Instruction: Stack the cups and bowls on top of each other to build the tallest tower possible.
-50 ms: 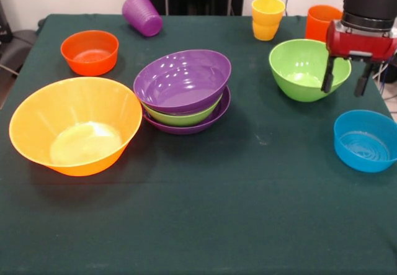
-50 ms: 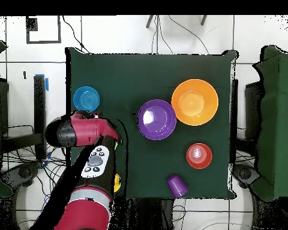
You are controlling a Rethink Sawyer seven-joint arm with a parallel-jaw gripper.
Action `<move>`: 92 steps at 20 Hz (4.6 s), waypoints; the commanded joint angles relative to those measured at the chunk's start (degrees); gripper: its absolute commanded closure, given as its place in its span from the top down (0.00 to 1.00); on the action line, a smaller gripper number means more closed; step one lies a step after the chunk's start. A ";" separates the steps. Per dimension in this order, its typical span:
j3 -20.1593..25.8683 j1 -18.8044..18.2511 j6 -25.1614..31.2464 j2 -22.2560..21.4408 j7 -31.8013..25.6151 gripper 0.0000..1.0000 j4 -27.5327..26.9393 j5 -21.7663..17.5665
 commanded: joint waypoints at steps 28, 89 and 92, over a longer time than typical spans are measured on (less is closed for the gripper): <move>7.59 -6.61 3.90 8.18 1.94 1.00 -9.89 -2.66; 7.82 -6.11 8.80 3.08 3.65 1.00 -6.53 -1.38; 7.41 -5.39 7.82 4.02 4.67 1.00 -6.97 -1.08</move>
